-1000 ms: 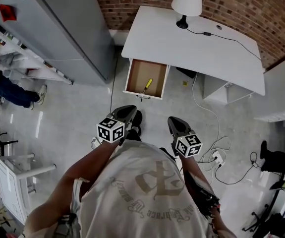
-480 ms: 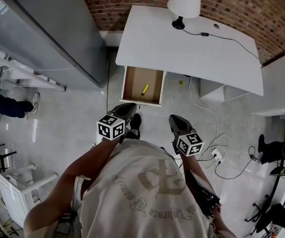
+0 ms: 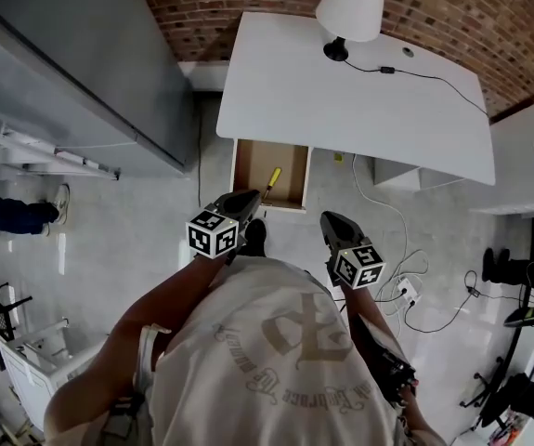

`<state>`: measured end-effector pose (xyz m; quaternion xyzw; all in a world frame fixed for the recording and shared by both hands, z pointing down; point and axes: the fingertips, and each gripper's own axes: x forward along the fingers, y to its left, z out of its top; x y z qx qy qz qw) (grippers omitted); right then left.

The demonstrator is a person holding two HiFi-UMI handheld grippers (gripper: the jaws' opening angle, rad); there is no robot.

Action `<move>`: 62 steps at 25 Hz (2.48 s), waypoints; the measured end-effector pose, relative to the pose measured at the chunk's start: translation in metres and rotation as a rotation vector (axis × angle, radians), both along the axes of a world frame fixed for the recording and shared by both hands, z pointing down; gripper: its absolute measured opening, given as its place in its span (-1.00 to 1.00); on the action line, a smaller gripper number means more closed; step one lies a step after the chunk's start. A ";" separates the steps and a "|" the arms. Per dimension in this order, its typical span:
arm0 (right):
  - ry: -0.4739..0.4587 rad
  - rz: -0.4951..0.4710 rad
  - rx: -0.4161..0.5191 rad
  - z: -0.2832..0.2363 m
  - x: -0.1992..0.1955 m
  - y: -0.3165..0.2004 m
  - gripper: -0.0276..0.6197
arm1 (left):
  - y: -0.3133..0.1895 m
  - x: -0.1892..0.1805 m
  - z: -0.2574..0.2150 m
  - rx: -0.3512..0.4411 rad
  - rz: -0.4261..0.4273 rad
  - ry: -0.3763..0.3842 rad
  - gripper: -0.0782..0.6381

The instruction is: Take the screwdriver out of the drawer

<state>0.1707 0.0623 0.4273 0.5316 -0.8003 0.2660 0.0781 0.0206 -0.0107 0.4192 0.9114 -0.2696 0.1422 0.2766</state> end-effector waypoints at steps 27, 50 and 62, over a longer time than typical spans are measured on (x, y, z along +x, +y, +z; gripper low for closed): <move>0.054 0.008 -0.093 0.016 -0.058 -0.104 -0.89 | -0.097 -0.059 0.038 -0.079 0.035 0.012 -0.74; 0.033 -0.131 -0.206 0.078 -0.091 -0.146 -0.89 | -0.096 -0.082 0.067 -0.132 -0.053 -0.030 -0.74; 0.059 -0.203 -0.277 0.113 -0.090 -0.147 -0.89 | -0.083 -0.071 0.096 -0.197 -0.118 -0.026 -0.74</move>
